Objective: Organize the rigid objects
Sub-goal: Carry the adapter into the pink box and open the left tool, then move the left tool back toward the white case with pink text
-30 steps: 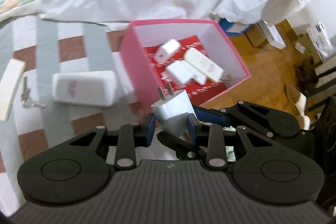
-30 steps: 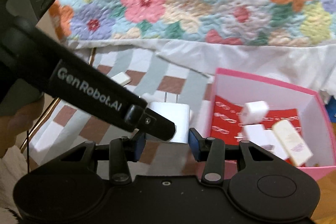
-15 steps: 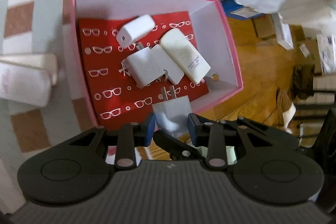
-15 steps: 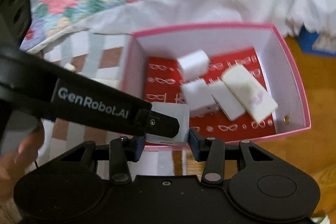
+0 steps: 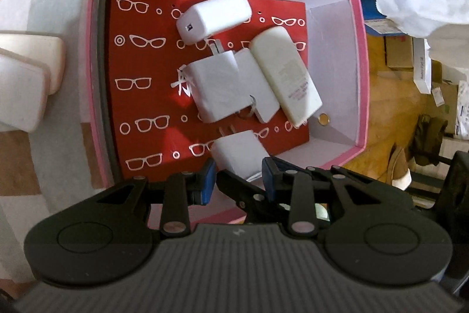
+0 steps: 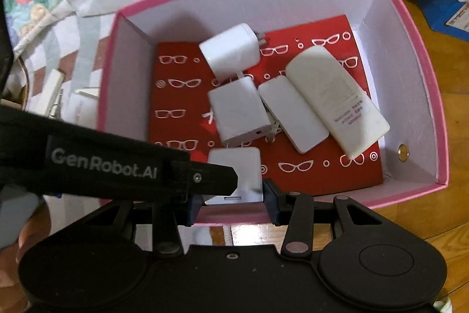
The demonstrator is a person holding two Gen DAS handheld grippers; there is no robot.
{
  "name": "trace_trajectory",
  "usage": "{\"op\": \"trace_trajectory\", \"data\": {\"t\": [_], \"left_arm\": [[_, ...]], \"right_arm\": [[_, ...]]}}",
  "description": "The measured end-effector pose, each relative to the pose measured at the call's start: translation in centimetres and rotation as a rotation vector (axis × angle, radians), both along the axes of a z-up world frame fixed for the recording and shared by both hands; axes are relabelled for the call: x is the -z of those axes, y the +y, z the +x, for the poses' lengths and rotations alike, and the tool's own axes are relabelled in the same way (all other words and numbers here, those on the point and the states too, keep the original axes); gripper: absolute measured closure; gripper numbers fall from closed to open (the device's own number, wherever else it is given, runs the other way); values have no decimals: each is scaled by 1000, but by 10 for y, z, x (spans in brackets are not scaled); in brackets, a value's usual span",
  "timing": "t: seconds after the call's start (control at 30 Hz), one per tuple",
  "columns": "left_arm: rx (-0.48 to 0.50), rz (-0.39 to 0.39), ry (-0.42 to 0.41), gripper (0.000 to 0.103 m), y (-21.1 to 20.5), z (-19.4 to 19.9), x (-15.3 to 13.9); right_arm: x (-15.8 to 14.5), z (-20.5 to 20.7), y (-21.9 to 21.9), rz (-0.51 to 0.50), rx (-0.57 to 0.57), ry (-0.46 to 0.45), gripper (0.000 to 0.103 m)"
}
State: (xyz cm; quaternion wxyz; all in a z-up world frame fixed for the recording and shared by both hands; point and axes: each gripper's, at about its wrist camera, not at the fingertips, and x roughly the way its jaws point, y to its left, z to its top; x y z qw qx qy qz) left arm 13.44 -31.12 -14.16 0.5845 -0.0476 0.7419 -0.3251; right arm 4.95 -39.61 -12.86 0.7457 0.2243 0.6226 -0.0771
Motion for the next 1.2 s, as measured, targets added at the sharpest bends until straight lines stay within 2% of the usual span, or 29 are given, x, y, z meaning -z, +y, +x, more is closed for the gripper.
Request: {"op": "trace_trajectory", "data": {"t": [0.1, 0.13, 0.23, 0.33, 0.5, 0.7, 0.87, 1.03, 1.2], "left_arm": [[16, 4, -48, 68, 1, -2, 0], [28, -6, -58, 67, 1, -3, -1], [107, -26, -134, 63, 1, -8, -17], [163, -44, -252, 62, 7, -15, -37], [199, -98, -309, 62, 31, -18, -69], [240, -116, -440, 61, 70, -25, -116], [246, -127, -539, 60, 113, -25, -147], [205, -111, -625, 59, 161, -16, -166], [131, -121, -643, 56, 208, -1, -164]], "right_arm": [[7, 0, 4, -23, -40, -19, 54], [7, -1, 6, -53, -53, -22, 50], [-4, -12, 13, -106, -86, -56, 48], [-26, -32, 15, -91, -62, -151, 48], [-62, -63, 30, -121, -75, -322, 48], [-99, -82, 70, -176, -160, -505, 47], [-115, -84, 109, -168, -254, -616, 47], [-115, -71, 148, -120, -326, -631, 47], [-111, -58, 189, -137, -406, -607, 44]]}}
